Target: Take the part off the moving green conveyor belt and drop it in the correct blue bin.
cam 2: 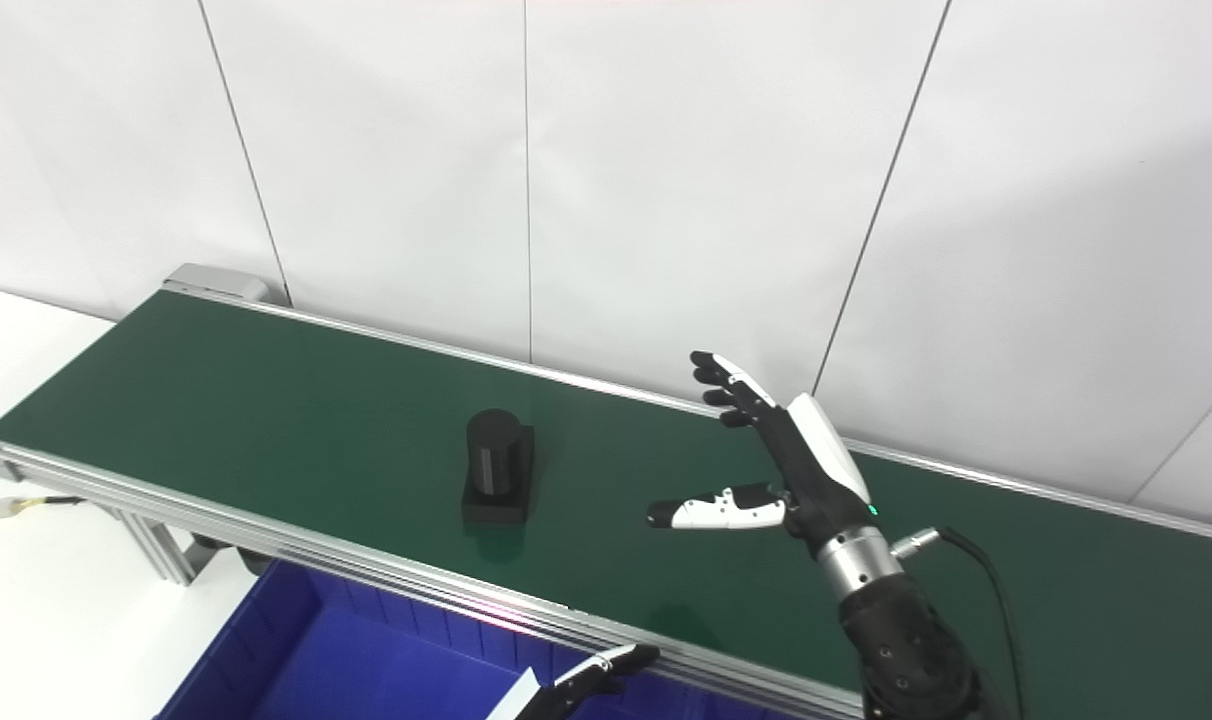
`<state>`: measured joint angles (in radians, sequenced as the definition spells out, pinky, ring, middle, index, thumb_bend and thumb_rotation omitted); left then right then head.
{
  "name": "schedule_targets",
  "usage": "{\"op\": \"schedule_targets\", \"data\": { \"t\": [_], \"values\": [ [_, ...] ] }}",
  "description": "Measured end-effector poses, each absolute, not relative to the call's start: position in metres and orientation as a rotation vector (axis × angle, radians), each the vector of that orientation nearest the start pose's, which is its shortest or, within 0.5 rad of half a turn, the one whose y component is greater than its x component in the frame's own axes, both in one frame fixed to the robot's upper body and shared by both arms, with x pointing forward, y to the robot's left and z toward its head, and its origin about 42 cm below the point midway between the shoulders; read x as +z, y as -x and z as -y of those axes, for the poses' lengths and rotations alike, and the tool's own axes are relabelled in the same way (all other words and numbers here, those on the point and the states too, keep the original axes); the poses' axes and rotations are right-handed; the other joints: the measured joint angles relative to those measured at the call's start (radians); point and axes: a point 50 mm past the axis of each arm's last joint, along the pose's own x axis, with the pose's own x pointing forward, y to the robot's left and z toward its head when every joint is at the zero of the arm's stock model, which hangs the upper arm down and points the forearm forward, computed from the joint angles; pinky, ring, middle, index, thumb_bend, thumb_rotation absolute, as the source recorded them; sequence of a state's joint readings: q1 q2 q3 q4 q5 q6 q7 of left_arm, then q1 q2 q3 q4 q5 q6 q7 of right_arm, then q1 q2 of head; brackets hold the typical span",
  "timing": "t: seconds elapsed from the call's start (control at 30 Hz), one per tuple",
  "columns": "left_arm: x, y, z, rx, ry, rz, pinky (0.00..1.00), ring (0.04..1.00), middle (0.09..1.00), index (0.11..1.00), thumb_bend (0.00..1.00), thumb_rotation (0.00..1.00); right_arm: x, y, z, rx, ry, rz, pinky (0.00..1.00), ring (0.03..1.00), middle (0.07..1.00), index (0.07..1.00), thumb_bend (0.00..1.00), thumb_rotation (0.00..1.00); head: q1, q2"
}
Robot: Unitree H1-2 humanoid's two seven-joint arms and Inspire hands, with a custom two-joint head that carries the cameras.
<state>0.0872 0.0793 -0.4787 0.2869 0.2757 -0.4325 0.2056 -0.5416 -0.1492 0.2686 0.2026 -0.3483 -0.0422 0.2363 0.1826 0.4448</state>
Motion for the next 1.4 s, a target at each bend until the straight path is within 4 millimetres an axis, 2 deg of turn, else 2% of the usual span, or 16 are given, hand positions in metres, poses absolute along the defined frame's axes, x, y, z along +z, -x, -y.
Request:
{"op": "schedule_targets", "data": {
  "t": [0.17,0.43,0.8,0.93,1.2,1.4],
  "values": [
    [0.021,-0.208,-0.121,-0.366,-0.258,0.125,0.84,0.881,0.888,0.882,0.99,0.48,0.213,-0.432,0.123,0.541,0.669,0.327,0.75,0.841,0.89,0.92,0.92,0.39,-0.002,0.0],
    [0.021,-0.207,-0.121,-0.356,-0.259,0.129,0.85,0.89,0.893,0.883,1.0,0.49,0.209,-0.45,0.101,0.575,0.688,0.284,0.75,0.842,0.9,0.914,0.94,0.38,-0.002,0.002],
    [0.026,-0.205,-0.116,-0.358,-0.247,0.151,0.83,0.877,0.887,0.88,0.98,0.44,0.199,-0.459,0.08,0.599,0.732,0.243,0.74,0.842,0.906,0.909,0.95,0.35,-0.002,0.003],
    [0.026,-0.205,-0.115,-0.358,-0.247,0.152,0.83,0.88,0.89,0.88,0.98,0.45,0.197,-0.464,0.071,0.612,0.745,0.23,0.74,0.854,0.916,0.908,0.95,0.36,-0.003,0.003],
    [0.027,-0.205,-0.116,-0.358,-0.245,0.152,0.85,0.886,0.893,0.882,0.97,0.42,0.179,-0.466,0.054,0.641,0.781,0.171,0.73,0.847,0.904,0.9,0.95,0.33,-0.002,0.008],
    [0.027,-0.203,-0.115,-0.359,-0.245,0.152,0.84,0.882,0.892,0.883,0.96,0.43,0.168,-0.466,0.047,0.649,0.82,0.138,0.71,0.843,0.904,0.897,0.94,0.33,-0.003,0.012]
  ]
}}
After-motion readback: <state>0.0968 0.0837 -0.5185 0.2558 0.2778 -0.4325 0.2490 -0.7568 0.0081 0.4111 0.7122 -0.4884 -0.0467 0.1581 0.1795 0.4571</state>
